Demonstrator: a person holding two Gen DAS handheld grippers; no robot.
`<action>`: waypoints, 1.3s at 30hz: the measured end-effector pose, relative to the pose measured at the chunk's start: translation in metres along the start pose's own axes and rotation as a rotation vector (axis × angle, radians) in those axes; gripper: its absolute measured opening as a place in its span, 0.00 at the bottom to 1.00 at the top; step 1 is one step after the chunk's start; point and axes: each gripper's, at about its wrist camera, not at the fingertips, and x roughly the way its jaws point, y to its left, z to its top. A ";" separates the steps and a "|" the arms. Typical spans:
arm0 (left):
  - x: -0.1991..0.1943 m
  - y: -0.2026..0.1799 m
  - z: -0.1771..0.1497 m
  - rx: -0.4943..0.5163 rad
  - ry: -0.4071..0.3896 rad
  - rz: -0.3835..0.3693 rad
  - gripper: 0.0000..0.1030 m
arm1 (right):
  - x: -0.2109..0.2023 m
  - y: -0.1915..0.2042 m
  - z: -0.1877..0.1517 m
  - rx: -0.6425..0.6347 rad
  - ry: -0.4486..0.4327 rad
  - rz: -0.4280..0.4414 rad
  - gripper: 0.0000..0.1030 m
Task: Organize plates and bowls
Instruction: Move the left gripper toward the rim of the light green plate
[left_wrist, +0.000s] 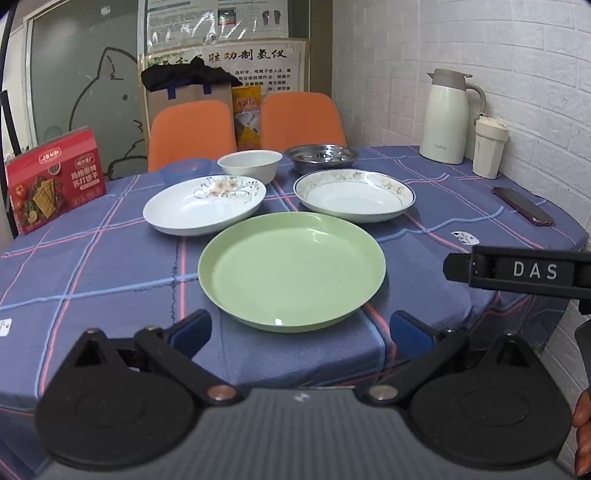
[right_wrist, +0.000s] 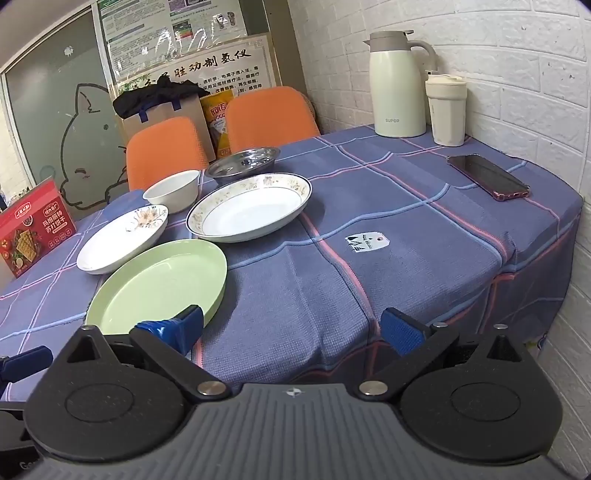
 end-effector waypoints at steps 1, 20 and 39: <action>0.000 0.000 0.000 0.001 0.001 0.000 0.99 | -0.001 0.000 -0.001 0.003 0.000 0.000 0.88; 0.002 0.000 0.001 -0.008 0.008 -0.007 0.99 | -0.004 -0.002 0.000 0.001 0.006 0.007 0.88; -0.001 -0.001 0.002 -0.011 0.009 -0.012 0.99 | -0.002 0.008 -0.003 -0.015 0.014 0.012 0.88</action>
